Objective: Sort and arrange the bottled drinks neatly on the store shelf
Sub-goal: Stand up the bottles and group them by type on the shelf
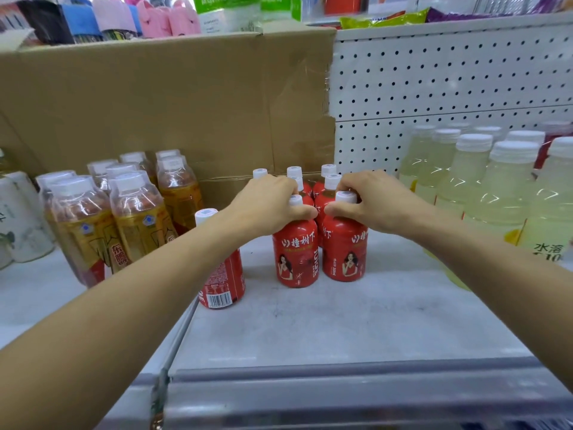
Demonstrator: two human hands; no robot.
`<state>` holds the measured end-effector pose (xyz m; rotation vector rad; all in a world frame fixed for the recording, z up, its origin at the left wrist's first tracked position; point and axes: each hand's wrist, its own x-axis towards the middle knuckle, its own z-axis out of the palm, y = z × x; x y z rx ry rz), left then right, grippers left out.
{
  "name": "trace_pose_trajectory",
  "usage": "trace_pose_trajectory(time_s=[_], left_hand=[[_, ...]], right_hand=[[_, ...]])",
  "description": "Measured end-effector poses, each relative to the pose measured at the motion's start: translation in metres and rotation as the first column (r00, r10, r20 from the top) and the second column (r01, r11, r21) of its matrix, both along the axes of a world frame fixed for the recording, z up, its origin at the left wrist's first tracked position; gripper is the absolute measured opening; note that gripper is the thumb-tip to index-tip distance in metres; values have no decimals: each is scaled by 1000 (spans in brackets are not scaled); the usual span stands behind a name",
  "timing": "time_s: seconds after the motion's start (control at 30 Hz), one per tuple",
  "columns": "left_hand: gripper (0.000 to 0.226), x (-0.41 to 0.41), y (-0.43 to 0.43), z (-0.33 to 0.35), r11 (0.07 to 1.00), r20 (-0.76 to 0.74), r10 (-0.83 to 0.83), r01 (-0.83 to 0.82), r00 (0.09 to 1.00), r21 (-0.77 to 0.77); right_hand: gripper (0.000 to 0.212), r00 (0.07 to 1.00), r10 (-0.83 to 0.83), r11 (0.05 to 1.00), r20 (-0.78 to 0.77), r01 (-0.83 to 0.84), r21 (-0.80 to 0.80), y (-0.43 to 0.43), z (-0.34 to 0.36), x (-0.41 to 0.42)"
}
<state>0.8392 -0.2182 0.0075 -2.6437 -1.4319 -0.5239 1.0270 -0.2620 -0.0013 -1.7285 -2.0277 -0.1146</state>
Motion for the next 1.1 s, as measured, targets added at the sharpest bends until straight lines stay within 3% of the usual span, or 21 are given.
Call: trace_pose_trajectory(time_s=[0.43,0.53,0.6,0.67,0.73,0.83,0.97,1.1], left_hand=[[56,-2,-16,-7,978,-12,117,-113,993,177],[52,-34,-22,5,948,182,60,-113,981,297],[43,-64,-21,9,977,359,21,-96,933,191],[35,-87,-21,5,999,485,19,-2,874,-34],[24,-97,-25,-4,971,484,30,90,874,-223],[13,-106,-22,-16,959,390,25,88,921,-270],[7,-113,-22,-16,919,499,67,142,864,-369],[11,-113,-25,-19,906,544,57,186,837,-380]], right_hand=[[43,996,-85,993,5,84,78,-2,-3,-4],[33,993,70,975,-98,-47,219,0,9,-15],[24,982,159,961,-101,-130,243,7,20,-30],[21,975,209,962,-79,-191,197,24,32,-48],[25,968,243,967,-58,-237,94,49,44,-67],[39,971,235,964,43,-227,-136,99,51,-91],[51,977,142,919,156,-72,-387,153,48,-110],[37,949,160,917,270,-42,-397,164,47,-125]])
